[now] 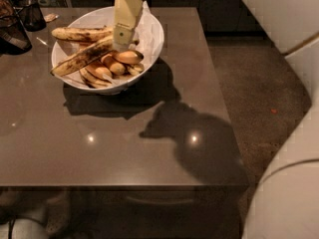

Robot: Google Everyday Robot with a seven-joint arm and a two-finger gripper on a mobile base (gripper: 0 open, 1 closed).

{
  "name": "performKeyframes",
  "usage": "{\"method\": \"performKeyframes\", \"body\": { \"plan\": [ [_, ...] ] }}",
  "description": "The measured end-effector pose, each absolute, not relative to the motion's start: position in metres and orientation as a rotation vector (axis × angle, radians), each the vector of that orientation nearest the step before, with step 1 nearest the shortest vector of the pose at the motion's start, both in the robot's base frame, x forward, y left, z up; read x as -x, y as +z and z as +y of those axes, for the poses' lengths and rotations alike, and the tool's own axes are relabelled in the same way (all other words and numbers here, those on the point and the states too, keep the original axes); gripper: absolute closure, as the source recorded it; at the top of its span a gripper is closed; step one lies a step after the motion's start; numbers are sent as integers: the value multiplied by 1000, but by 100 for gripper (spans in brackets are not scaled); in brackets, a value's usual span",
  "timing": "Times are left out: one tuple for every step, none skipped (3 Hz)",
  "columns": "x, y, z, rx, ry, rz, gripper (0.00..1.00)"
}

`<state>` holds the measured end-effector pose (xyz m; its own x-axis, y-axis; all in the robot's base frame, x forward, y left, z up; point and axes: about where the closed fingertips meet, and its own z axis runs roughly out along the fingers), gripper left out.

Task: Pick banana from white bowl

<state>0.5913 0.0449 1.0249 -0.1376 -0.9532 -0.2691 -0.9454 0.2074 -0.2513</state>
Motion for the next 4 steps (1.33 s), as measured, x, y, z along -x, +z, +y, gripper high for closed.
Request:
{"method": "performKeyframes", "body": {
  "plan": [
    [-589, 1012, 51, 1766, 53, 2144, 0],
    [-585, 1001, 57, 1761, 115, 2178, 0],
    [-587, 994, 61, 1745, 149, 2209, 0],
    [-595, 994, 57, 1697, 148, 2244, 7]
  ]
}}
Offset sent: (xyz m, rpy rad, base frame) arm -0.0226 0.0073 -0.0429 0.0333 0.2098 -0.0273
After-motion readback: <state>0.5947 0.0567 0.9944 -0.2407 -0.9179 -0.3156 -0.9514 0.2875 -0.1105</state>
